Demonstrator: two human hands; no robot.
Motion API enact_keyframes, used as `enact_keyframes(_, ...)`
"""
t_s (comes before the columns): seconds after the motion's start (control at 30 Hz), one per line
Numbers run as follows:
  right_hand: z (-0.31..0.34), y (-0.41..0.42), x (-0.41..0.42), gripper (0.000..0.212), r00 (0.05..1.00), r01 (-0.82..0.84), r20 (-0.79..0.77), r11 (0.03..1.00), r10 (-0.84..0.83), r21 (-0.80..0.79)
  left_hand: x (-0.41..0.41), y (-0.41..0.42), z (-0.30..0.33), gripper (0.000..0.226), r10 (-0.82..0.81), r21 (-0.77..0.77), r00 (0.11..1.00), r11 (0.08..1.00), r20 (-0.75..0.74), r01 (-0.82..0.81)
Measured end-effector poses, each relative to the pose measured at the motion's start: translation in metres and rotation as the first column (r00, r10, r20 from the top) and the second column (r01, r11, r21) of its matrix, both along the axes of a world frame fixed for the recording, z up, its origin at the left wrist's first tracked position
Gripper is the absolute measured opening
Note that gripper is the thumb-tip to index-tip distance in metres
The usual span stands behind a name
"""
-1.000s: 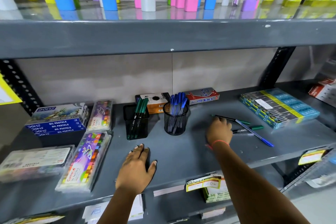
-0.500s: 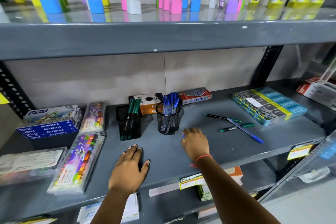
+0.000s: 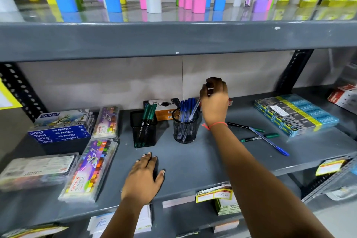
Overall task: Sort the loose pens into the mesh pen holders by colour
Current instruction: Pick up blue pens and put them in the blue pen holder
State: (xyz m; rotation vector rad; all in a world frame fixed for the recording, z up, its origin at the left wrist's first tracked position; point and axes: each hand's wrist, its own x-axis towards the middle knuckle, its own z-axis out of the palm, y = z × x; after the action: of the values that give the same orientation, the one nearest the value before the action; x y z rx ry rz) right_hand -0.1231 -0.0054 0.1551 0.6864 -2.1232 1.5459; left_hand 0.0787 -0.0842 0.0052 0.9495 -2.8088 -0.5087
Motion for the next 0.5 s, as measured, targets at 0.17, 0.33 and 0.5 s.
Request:
enact_keyframes(0.17, -0.030, -0.012, -0.008, 0.022, 0.981, -0.178, 0.148, 0.884, 0.125, 0.432, -0.001, 0.000, 0.000, 0.059, -0.005, -0.013, 1.000, 1.000, 0.003, 0.005)
enact_keyframes(0.33, -0.057, 0.001, -0.009, 0.030, 0.967, -0.185, 0.244, 0.852, 0.070, 0.489, 0.000, 0.000, -0.001, 0.059, -0.006, -0.009, 1.000, 1.000, -0.004, 0.006)
enact_keyframes(0.5, -0.080, 0.033, -0.024, 0.036, 0.966, -0.046, 0.237, 0.836, -0.102, 0.547, 0.000, 0.000, -0.001, 0.058, -0.003, 0.009, 1.000, 1.000, -0.025, 0.004)
